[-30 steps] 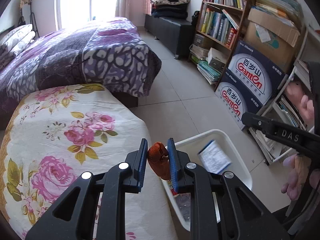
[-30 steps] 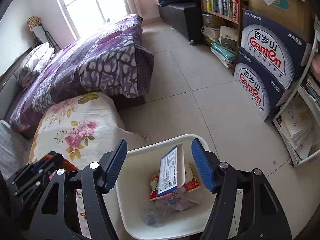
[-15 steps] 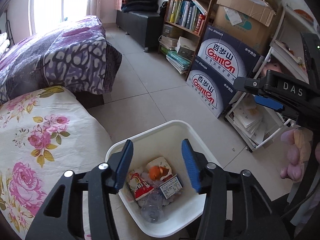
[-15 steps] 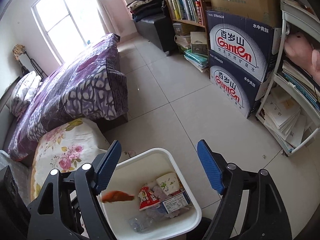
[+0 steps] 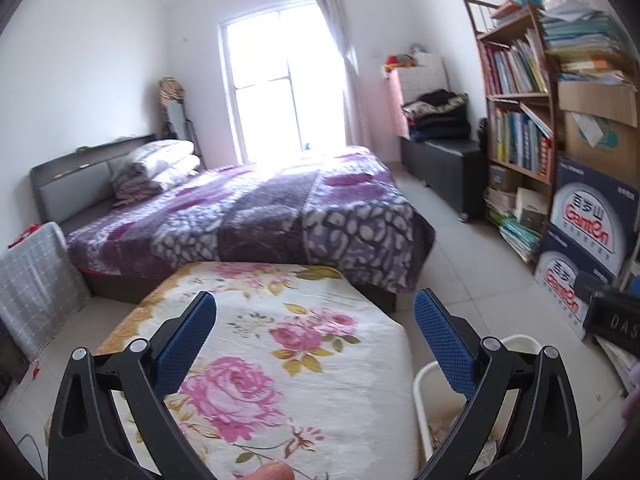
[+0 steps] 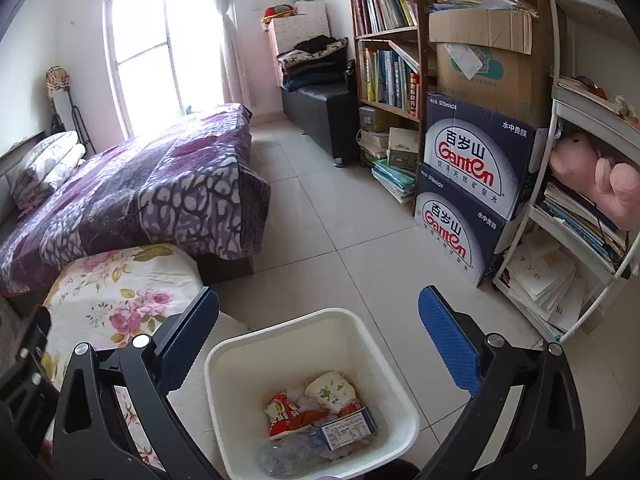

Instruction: Collect trash

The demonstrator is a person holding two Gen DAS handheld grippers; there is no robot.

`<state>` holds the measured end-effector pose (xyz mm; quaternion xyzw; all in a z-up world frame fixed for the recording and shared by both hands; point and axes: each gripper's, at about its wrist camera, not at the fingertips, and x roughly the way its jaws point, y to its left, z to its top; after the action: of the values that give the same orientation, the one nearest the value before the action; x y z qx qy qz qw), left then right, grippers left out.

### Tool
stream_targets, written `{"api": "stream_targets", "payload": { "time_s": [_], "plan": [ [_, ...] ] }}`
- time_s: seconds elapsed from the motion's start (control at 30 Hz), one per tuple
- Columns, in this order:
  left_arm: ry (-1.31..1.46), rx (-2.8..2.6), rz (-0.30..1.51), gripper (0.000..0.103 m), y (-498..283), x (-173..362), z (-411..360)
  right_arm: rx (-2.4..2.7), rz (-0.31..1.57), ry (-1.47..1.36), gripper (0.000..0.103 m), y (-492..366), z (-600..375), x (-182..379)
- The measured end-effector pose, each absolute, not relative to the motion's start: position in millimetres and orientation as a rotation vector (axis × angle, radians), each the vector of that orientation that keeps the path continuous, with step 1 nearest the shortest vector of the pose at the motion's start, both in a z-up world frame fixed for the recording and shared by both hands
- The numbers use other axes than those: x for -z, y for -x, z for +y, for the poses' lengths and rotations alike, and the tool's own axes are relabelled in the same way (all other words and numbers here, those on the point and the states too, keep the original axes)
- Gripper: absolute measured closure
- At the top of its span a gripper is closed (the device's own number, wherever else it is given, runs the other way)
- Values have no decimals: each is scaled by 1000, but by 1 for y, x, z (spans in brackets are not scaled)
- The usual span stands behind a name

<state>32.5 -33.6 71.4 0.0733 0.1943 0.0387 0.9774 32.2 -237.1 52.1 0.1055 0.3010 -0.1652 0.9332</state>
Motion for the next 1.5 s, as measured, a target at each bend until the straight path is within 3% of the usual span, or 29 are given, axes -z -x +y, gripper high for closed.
{"api": "stream_targets", "payload": {
  "time_s": [0.6,1.5],
  "plan": [
    [-5,-249,587,7,-1,-34,43,182,612,-26,7,-17,-137,-25],
    [-16,-238,596,7,-6,-27,44,146,624,-4,7,-24,-127,-16]
  ]
}}
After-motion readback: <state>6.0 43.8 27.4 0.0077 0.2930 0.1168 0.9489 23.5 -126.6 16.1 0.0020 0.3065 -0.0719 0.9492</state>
